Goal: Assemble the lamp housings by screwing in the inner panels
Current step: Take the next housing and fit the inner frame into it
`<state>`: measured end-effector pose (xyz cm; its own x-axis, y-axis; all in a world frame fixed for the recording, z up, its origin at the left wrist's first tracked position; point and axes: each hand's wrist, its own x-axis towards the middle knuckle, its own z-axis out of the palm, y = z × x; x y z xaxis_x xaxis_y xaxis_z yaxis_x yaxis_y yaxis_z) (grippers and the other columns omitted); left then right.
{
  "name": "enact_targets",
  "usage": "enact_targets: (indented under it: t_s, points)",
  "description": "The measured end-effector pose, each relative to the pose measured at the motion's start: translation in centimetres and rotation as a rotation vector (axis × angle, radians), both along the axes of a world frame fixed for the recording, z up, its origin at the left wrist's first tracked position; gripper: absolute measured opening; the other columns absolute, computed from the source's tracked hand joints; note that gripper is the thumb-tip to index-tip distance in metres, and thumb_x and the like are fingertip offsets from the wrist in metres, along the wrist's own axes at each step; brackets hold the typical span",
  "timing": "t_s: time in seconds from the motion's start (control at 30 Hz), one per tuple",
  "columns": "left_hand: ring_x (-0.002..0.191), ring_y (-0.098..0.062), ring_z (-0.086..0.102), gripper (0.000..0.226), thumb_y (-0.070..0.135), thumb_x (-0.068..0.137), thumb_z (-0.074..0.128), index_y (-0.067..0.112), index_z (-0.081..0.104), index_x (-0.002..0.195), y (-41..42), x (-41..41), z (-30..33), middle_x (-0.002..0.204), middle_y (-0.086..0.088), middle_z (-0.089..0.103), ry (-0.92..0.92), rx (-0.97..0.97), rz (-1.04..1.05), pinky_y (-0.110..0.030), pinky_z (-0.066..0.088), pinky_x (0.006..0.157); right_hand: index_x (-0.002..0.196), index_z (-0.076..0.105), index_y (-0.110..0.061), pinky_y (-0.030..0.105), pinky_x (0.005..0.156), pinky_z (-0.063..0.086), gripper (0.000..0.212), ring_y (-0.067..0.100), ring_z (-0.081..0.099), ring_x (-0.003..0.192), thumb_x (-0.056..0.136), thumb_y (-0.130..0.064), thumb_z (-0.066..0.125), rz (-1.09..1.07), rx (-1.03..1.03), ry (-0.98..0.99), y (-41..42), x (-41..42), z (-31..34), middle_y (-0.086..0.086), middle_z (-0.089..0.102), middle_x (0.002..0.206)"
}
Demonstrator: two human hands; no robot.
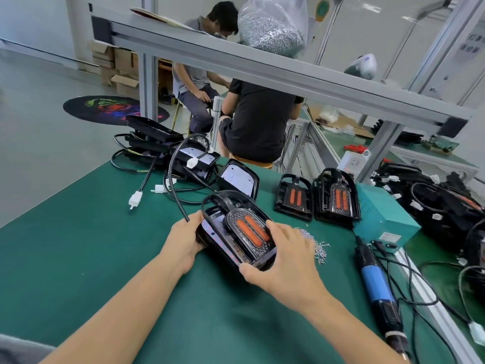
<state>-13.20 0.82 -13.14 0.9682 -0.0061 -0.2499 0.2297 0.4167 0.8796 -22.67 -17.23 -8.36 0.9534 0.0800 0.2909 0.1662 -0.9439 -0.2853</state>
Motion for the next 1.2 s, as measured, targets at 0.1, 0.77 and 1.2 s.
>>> enact_targets:
  t_s: [0.1,0.77,1.2]
  points:
    - [0.076,-0.017,0.072,0.027,0.02,0.1,0.046,0.011,0.07,0.094,0.1,-0.1,-0.1,0.087,-0.005,0.075,-0.016,-0.029,-0.012,-0.036,0.055,0.073,0.146,0.033,-0.025,0.016,0.099,0.003,0.106,0.005,0.023,0.129,0.055,-0.078,0.04,-0.002,0.001,0.027,-0.1,-0.2,-0.5,-0.014,0.034,0.141]
    - [0.063,-0.016,0.064,0.017,0.007,0.093,0.053,0.008,0.068,0.085,0.2,-0.3,0.2,0.068,0.0,0.071,-0.004,-0.021,-0.019,-0.033,0.053,0.068,0.14,0.043,-0.03,0.02,0.098,0.003,0.093,0.002,0.027,0.122,0.063,-0.08,0.06,0.114,-0.047,0.213,-2.3,-0.2,0.1,-0.018,0.037,0.128]
    - [0.124,-0.028,0.046,0.055,0.027,0.086,0.067,0.007,0.046,0.134,1.2,0.3,0.3,0.132,-0.009,0.051,-0.092,0.784,0.154,-0.042,0.038,0.104,0.15,0.026,-0.041,0.043,0.116,-0.016,0.084,0.003,0.011,0.144,0.078,-0.079,0.047,0.118,-0.092,0.251,-2.0,0.5,-1.5,-0.013,0.02,0.158]
